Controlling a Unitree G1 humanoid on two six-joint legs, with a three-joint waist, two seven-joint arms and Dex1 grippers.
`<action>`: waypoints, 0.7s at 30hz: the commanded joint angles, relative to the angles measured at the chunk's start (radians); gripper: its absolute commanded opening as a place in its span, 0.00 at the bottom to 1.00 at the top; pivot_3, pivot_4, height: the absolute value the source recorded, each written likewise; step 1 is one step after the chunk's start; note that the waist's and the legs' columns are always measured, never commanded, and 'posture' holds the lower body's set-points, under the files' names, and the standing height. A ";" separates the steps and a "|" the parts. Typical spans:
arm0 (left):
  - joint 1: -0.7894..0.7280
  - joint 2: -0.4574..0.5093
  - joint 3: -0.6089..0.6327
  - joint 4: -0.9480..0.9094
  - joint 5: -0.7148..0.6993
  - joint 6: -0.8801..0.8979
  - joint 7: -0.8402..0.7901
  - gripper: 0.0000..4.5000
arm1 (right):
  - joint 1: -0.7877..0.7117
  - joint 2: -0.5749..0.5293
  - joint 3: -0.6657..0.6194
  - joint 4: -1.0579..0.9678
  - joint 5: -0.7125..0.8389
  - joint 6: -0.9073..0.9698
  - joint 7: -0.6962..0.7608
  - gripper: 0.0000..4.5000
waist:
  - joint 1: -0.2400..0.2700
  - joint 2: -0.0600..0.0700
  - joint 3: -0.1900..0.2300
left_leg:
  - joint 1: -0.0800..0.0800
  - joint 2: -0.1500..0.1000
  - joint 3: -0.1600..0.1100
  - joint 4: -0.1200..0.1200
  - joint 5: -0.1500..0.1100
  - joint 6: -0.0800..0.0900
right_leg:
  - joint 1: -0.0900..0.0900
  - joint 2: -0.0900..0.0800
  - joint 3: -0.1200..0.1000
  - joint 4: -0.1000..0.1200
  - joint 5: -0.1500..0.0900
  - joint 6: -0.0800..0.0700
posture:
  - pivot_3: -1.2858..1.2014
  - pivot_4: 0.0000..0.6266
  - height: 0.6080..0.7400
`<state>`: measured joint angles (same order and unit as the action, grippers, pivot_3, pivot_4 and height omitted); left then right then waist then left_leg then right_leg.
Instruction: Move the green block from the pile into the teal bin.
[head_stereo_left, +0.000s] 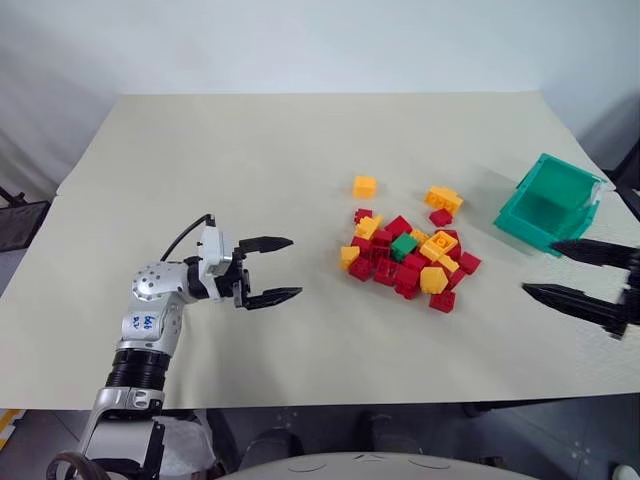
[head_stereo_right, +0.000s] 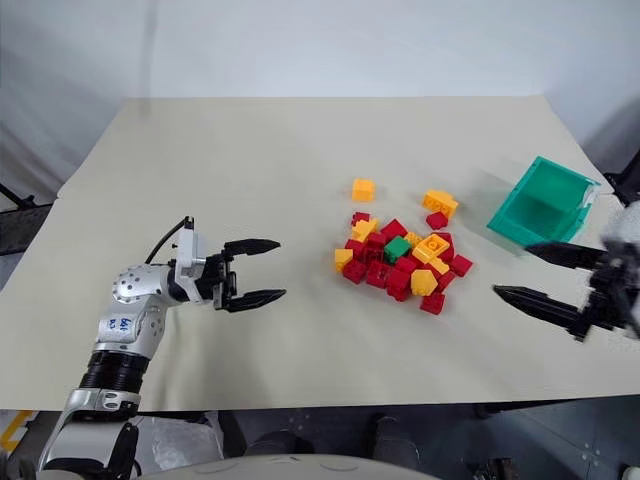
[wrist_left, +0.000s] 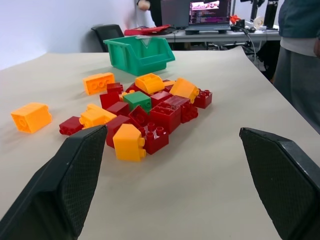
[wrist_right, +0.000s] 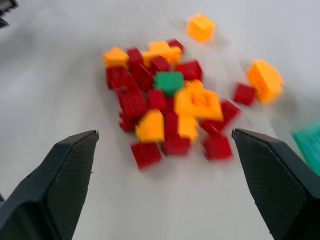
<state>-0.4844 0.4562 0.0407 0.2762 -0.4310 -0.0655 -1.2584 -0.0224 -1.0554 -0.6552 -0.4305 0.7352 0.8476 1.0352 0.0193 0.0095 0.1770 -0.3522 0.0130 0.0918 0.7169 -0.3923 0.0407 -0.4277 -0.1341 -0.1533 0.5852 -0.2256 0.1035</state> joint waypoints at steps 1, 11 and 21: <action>-0.001 0.004 0.009 -0.042 -0.014 -0.002 0.004 1.00 | -0.157 -0.020 0.203 -0.013 -0.014 0.036 -0.096 0.99 | 0.000 0.000 0.000 | 0.000 0.000 0.000 0.000 0.000 0.000 | 0.000 0.000 0.000 0.000 0.000 0.000 | 0.52 0.24 1.00; 0.017 -0.019 -0.003 -0.064 -0.011 -0.015 0.015 1.00 | -0.688 0.096 0.824 0.319 -0.328 0.056 -0.145 0.99 | 0.004 0.000 0.000 | -0.004 0.000 0.000 0.000 0.000 -0.001 | -0.003 0.000 -0.003 -0.001 0.000 0.000 | 0.52 0.24 1.00; 0.070 -0.051 -0.012 -0.118 -0.010 -0.036 0.051 1.00 | -0.980 0.298 1.095 0.750 -0.588 -0.038 -0.042 0.99 | -0.014 0.001 0.000 | -0.006 0.000 0.002 0.000 0.000 -0.001 | -0.003 0.002 -0.006 -0.001 0.000 0.000 | 0.52 0.24 1.00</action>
<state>-0.4193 0.4091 0.0219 0.2028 -0.4306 -0.0867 -1.2137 -0.9662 -0.7540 0.4320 0.2968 0.1862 0.8234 0.9692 0.0052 0.0103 0.1773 -0.3587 0.0126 0.0934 0.7170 -0.3920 0.0395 -0.4309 -0.1326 -0.1593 0.5842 -0.2256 0.1035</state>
